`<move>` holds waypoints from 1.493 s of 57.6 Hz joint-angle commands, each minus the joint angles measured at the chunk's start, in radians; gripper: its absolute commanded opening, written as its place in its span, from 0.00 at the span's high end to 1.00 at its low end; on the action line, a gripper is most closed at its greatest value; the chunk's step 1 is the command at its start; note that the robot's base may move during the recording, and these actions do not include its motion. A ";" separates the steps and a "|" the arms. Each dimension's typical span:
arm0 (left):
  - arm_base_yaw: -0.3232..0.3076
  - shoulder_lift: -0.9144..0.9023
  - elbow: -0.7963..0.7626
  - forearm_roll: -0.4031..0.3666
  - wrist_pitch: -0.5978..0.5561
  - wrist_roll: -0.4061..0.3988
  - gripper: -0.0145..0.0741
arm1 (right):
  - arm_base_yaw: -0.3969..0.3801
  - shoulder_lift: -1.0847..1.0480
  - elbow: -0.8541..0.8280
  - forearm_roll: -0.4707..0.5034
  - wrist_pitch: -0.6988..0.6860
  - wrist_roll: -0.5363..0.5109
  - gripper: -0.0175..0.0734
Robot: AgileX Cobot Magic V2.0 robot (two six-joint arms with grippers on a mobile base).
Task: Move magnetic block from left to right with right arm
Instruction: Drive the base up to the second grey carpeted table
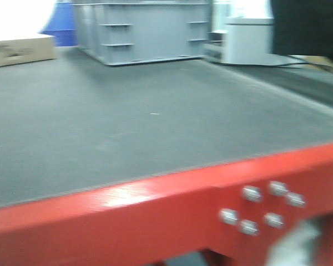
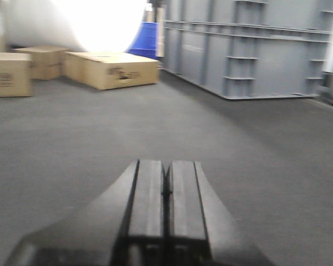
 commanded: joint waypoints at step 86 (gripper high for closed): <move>-0.007 -0.010 0.008 -0.005 -0.091 0.002 0.98 | -0.005 0.013 -0.031 -0.008 -0.090 -0.010 0.54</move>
